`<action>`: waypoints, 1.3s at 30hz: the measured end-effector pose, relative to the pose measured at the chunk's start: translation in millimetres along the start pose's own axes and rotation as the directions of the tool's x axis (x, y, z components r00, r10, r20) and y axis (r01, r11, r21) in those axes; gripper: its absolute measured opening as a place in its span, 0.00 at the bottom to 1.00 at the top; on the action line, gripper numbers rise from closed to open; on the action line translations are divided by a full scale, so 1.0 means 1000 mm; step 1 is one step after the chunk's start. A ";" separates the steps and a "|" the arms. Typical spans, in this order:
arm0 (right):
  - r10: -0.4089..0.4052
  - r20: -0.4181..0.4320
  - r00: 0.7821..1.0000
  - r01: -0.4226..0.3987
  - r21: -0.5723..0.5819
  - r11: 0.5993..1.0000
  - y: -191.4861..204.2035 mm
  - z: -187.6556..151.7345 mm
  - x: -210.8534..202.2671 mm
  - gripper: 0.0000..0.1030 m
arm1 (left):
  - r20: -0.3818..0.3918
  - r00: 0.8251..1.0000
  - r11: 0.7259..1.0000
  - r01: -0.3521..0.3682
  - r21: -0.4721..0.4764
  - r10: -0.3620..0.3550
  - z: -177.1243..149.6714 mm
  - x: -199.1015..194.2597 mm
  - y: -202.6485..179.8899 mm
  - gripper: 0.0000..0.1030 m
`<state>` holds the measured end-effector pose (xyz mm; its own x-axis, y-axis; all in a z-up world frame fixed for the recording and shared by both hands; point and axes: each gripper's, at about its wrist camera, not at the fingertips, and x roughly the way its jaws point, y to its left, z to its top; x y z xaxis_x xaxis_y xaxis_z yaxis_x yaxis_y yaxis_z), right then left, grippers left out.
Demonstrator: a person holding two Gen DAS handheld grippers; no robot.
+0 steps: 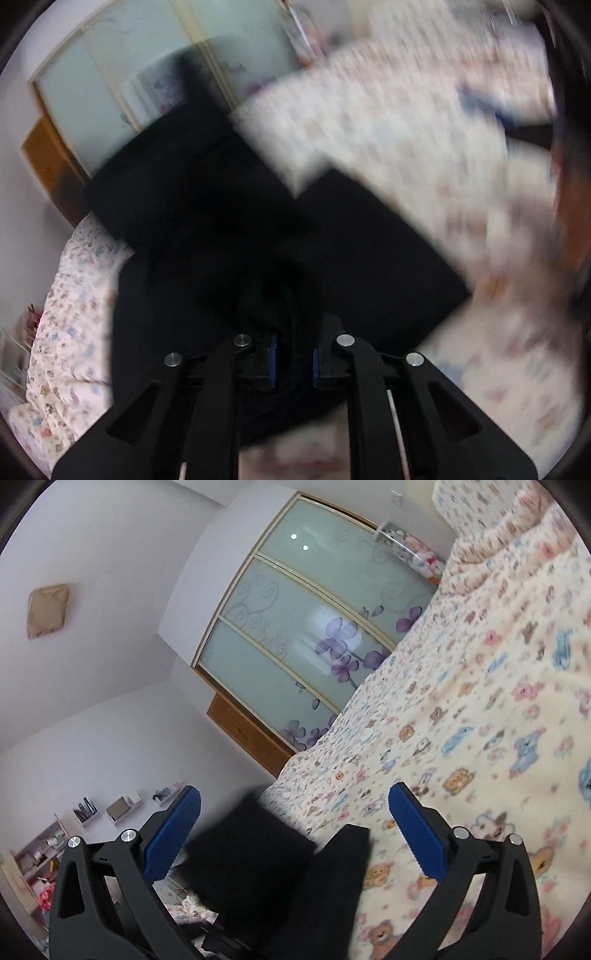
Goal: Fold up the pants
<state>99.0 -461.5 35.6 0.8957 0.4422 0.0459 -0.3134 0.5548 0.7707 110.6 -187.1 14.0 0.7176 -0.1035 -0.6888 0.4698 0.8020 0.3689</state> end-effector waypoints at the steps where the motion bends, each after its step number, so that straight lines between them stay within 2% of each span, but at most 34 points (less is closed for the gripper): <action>1: -0.001 -0.007 1.000 0.001 -0.005 1.000 -0.001 -0.001 0.004 0.99 | 0.008 1.000 1.000 -0.020 0.019 0.020 -0.006 0.005 -0.008 0.14; 5: 0.016 -0.034 0.999 -0.017 -0.030 0.999 0.003 -0.005 0.008 0.99 | 0.029 0.999 0.999 -0.027 0.027 0.026 -0.006 0.005 -0.013 0.15; 9: 0.018 -0.057 0.998 -0.019 -0.033 0.999 0.002 -0.007 0.011 0.99 | 0.052 0.999 0.999 -0.012 -0.053 0.015 -0.007 -0.001 0.005 0.15; 16: 0.033 -0.072 0.997 -0.032 0.011 0.999 -0.002 -0.009 0.009 0.99 | 0.059 0.996 0.997 -0.057 -0.058 0.061 -0.032 -0.020 0.020 0.15; 19: 0.038 -0.091 0.995 -0.039 -0.005 0.999 0.000 -0.011 0.013 0.99 | 0.041 0.996 0.997 -0.081 -0.012 0.081 -0.043 -0.019 0.007 0.19; 21: 0.029 -0.114 0.993 -0.032 -0.027 0.999 0.003 -0.013 0.018 0.99 | 0.060 0.995 0.997 -0.075 -0.014 0.076 -0.046 -0.024 0.003 0.25; 22: 0.028 -0.124 0.992 -0.032 -0.032 0.999 0.003 -0.014 0.020 0.99 | 0.066 0.996 0.998 -0.057 -0.030 0.059 -0.047 -0.027 0.004 0.36; 23: 0.030 -0.135 0.990 -0.035 -0.037 0.999 0.004 -0.015 0.022 0.99 | 0.074 0.997 0.998 -0.023 -0.058 0.028 -0.049 -0.033 0.009 0.59; 25: 0.032 -0.143 0.989 -0.039 -0.045 0.998 0.005 -0.017 0.022 0.99 | 0.126 0.992 0.989 0.038 -0.142 -0.020 -0.057 -0.050 0.021 0.85; 27: 0.047 -0.147 0.988 -0.055 -0.052 0.997 0.007 -0.018 0.022 0.99 | 0.187 0.980 0.971 0.105 -0.215 -0.064 -0.065 -0.070 0.040 0.87; 28: 0.057 -0.145 0.988 -0.066 -0.056 0.996 0.008 -0.019 0.021 0.99 | 0.201 0.977 0.960 0.127 -0.249 -0.077 -0.069 -0.075 0.050 0.94; 29: 0.072 -0.139 0.988 -0.083 -0.071 0.994 0.012 -0.019 0.020 0.99 | 0.228 0.971 0.938 0.147 -0.314 -0.076 -0.074 -0.083 0.069 0.98; 31: 0.086 -0.156 0.984 -0.107 -0.133 0.985 0.032 -0.022 0.019 0.99 | 0.260 0.965 0.907 0.139 -0.397 -0.034 -0.079 -0.090 0.096 0.98; 33: 0.074 -0.197 0.978 -0.119 -0.226 0.967 0.062 -0.032 0.022 0.99 | 0.258 0.965 0.864 0.085 -0.496 0.053 -0.084 -0.094 0.123 0.98; 35: -0.025 -0.242 0.970 -0.066 -0.359 0.931 0.096 -0.046 0.030 0.99 | 0.243 0.963 0.826 0.042 -0.563 0.116 -0.085 -0.091 0.142 0.98; 37: -0.169 -0.275 0.946 0.017 -0.479 0.877 0.121 -0.065 0.041 0.99 | 0.204 0.964 0.790 -0.009 -0.613 0.169 -0.082 -0.082 0.153 0.98; 39: -0.260 -0.303 0.917 0.049 -0.561 0.826 0.136 -0.087 0.047 0.99 | 0.141 0.965 0.782 -0.090 -0.616 0.222 -0.075 -0.069 0.153 0.98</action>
<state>71.2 -304.4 87.1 0.8070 0.4749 -0.3510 -0.3922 0.8754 0.2827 94.6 -12.8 70.9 0.8692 -0.0049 -0.4944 -0.0138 0.9993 -0.0341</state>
